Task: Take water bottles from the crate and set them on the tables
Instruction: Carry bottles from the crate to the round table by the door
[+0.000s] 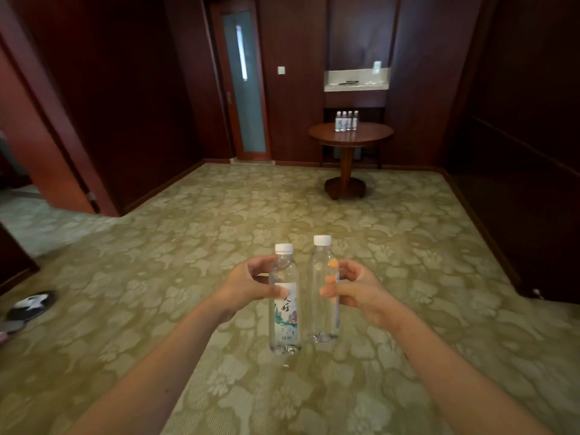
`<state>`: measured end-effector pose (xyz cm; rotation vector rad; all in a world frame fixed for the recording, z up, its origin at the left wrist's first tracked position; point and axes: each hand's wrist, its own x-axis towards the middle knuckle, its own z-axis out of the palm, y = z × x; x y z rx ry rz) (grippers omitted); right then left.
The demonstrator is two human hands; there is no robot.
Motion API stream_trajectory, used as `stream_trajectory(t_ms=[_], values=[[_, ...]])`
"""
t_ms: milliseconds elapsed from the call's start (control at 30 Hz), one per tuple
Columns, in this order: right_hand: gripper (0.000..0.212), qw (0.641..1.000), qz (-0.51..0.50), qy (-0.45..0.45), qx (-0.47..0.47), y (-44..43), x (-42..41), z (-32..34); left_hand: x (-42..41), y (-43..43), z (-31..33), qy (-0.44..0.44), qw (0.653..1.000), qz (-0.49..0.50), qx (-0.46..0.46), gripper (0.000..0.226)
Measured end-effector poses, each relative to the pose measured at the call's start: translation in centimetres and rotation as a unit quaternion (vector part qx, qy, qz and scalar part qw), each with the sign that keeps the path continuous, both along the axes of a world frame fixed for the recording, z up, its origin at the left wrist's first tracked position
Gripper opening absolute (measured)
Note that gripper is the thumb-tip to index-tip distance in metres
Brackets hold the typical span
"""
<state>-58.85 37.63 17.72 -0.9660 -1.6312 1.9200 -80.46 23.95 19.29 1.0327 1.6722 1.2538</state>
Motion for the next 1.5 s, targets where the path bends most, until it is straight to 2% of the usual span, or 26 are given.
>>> stream_trajectory(t_ms=[100,233,333,467,600,767,1067,1500], values=[[0.069,0.999,-0.034,0.004,0.009,6.8,-2.2,-0.4,-2.6,7.9,-0.4,0.004,0.999,-0.041,0.007,0.093],[0.062,0.997,-0.073,-0.001,0.021,16.2,-5.2,0.2,-6.5,19.4,0.0,0.008,0.998,-0.056,0.022,0.08],[0.07,0.995,-0.098,-0.001,0.03,23.2,-6.7,0.9,-8.8,27.6,0.8,0.013,0.996,-0.08,0.029,0.079],[0.063,0.992,-0.124,-0.003,0.027,31.2,-7.7,1.4,-10.5,36.7,1.5,0.015,0.994,-0.11,0.026,0.077],[0.07,0.99,-0.133,-0.01,0.035,39.5,-9.2,1.7,-12.2,45.5,1.8,0.031,0.99,-0.137,0.023,0.081],[0.059,0.991,-0.119,-0.003,0.059,51.9,-11.7,2.5,-14.0,57.7,2.8,0.051,0.99,-0.126,0.044,0.079],[0.056,0.991,-0.085,-0.018,0.098,74.3,-15.8,6.1,-17.0,78.6,6.3,0.072,0.99,-0.087,0.081,0.068],[0.054,0.987,-0.099,-0.056,0.11,102.7,-24.2,4.2,-25.5,107.7,3.7,0.065,0.991,-0.089,0.078,0.074]])
